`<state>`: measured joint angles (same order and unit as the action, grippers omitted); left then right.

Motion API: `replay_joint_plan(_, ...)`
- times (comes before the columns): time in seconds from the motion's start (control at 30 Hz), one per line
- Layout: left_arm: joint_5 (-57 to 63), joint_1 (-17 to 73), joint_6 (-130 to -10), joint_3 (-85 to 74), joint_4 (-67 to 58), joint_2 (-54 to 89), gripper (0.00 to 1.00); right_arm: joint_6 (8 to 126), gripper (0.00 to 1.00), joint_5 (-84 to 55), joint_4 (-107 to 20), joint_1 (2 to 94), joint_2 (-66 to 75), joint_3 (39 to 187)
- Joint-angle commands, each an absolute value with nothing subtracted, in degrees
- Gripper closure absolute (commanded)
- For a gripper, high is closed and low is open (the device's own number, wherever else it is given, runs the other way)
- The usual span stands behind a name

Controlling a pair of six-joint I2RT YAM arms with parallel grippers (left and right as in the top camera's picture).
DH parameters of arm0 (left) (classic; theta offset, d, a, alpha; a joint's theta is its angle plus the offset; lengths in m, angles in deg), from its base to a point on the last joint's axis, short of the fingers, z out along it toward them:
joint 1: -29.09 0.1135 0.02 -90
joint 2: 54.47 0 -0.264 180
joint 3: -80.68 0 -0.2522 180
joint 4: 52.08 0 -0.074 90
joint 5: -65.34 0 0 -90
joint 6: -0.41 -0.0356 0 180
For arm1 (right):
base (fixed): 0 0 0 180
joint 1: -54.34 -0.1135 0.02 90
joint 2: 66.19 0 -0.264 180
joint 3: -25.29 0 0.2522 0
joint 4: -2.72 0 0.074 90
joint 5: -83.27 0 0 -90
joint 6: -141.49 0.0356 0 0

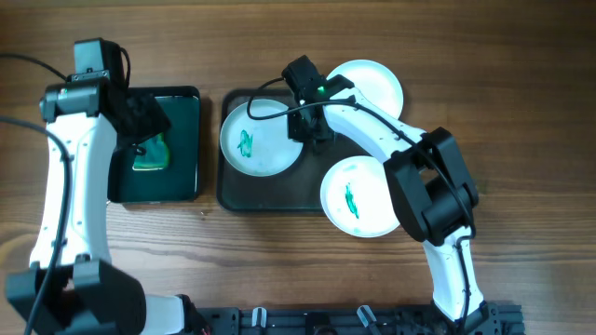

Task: Clean dirty plates on tray and stack at the side
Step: 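Reach left gripper to the sponge and right gripper to the left plate's rim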

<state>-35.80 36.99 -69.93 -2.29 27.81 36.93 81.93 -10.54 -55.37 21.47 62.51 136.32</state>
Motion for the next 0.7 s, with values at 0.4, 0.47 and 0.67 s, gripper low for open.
replay_joint_plan(0.4,-34.5,37.6,-83.4,-1.2,13.6,57.3,0.18,81.4,0.96,-10.5,-56.7,21.1,64.9,136.2)
replay_joint_plan(0.47,-34.8,38.6,-83.4,-1.2,13.1,59.7,0.17,81.4,0.96,-10.5,-56.8,21.1,64.9,136.2)
replay_joint_plan(0.67,-31.3,40.7,-85.6,-1.4,12.9,62.5,0.26,81.0,0.96,-10.5,-56.2,21.1,64.9,136.2)
